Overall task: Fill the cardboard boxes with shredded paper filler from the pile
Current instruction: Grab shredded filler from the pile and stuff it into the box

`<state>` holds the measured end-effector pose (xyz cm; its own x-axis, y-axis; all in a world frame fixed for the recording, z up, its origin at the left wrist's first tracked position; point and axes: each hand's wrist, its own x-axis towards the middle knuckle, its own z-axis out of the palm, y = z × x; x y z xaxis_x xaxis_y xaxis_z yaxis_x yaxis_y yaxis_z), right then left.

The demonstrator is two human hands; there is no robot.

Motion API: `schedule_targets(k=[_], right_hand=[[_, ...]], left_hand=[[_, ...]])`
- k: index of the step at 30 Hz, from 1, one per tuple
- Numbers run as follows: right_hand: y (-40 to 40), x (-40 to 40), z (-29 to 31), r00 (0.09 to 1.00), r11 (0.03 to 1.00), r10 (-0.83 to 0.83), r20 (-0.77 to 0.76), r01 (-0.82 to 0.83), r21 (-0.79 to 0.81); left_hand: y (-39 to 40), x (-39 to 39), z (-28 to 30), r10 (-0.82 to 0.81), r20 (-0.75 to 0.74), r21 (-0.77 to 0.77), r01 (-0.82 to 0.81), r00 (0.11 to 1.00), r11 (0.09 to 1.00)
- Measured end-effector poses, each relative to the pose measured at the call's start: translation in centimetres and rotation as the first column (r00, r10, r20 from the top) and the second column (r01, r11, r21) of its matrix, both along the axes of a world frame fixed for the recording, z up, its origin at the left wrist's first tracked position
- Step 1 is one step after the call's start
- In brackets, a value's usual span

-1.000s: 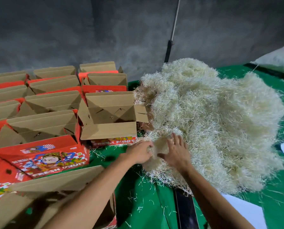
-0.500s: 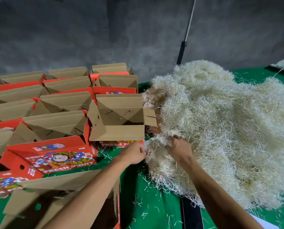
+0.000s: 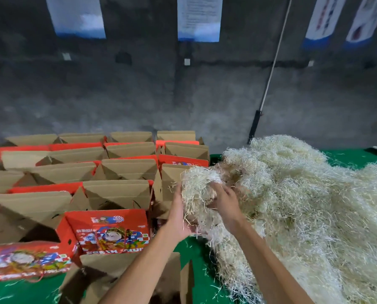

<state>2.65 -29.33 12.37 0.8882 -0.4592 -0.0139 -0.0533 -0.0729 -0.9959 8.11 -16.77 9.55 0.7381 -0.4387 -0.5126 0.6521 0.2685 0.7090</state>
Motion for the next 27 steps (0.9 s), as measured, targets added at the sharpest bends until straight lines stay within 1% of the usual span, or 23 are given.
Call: schedule_targets(k=[1, 3, 5, 7, 9, 10, 12, 14, 15, 18, 20, 22, 24, 25, 26, 27], right_hand=[[1.0, -0.3, 0.1, 1.0, 1.0, 0.023, -0.002, -0.023, 0.02], [3.1, -0.6, 0.1, 0.999, 0.999, 0.021, 0.026, -0.022, 0.035], [4.8, -0.4, 0.1, 0.995, 0.998, -0.058, 0.082, 0.06, -0.023], [6.3, 0.0, 0.0, 0.989, 0.994, -0.094, 0.11, 0.1, -0.049], [8.0, 0.6, -0.2, 0.994, 0.997, -0.072, 0.078, 0.069, 0.036], [8.9, 1.0, -0.3, 0.996, 0.995, -0.031, 0.08, 0.024, 0.094], [11.1, 1.6, -0.5, 0.994, 0.988, 0.072, 0.086, -0.083, 0.129], [13.3, 2.3, -1.1, 0.989, 0.984, 0.135, 0.062, -0.141, 0.112], [14.3, 2.8, -1.6, 0.991, 0.983, 0.128, 0.046, -0.132, 0.124], [16.4, 3.5, -2.7, 1.0, 0.985, 0.017, -0.019, -0.014, 0.171], [17.5, 3.3, -2.4, 0.998, 0.986, -0.016, 0.06, 0.006, 0.169], [17.8, 3.2, -1.6, 0.987, 0.989, -0.057, 0.151, 0.035, 0.143], [17.9, 3.2, -0.7, 0.983, 0.984, -0.105, 0.152, 0.08, 0.157], [18.1, 3.1, -0.5, 0.985, 0.986, -0.102, 0.141, 0.081, 0.147], [18.5, 2.8, -0.4, 0.986, 0.992, -0.078, 0.145, 0.062, 0.11], [19.1, 2.5, -0.5, 0.987, 0.997, -0.043, 0.154, 0.032, 0.074]], left_hand=[[0.7, -0.2, 0.7, 0.01, 0.028, 0.023, -0.011, 1.0, 1.0], [1.9, -0.1, 1.6, 0.077, 0.118, 0.058, -0.084, 0.99, 0.995], [3.5, 0.4, 1.8, 0.184, 0.201, 0.086, -0.204, 0.962, 0.975], [5.4, 1.0, 1.7, 0.313, 0.248, 0.074, -0.34, 0.917, 0.937], [7.6, 1.4, 1.6, 0.425, 0.293, 0.06, -0.46, 0.856, 0.886], [8.6, 1.3, 1.3, 0.437, 0.335, 0.055, -0.481, 0.835, 0.875], [10.1, 0.9, 1.1, 0.408, 0.408, 0.052, -0.467, 0.817, 0.883], [11.1, 0.3, 1.4, 0.418, 0.397, 0.052, -0.474, 0.817, 0.879], [11.6, -0.1, 1.7, 0.44, 0.375, 0.026, -0.483, 0.816, 0.875], [13.0, -0.7, 2.0, 0.48, 0.35, -0.036, -0.5, 0.805, 0.865], [14.2, -1.3, 2.1, 0.471, 0.392, -0.011, -0.508, 0.79, 0.861], [15.6, -1.6, 2.4, 0.471, 0.383, 0.0, -0.51, 0.794, 0.86], [17.7, -1.1, 2.2, 0.496, 0.294, -0.094, -0.492, 0.817, 0.866], [18.5, -1.0, 2.3, 0.493, 0.258, -0.138, -0.473, 0.831, 0.87], [19.0, -1.0, 2.6, 0.481, 0.255, -0.136, -0.462, 0.839, 0.877], [19.1, -1.3, 3.0, 0.455, 0.267, -0.101, -0.445, 0.849, 0.89]])
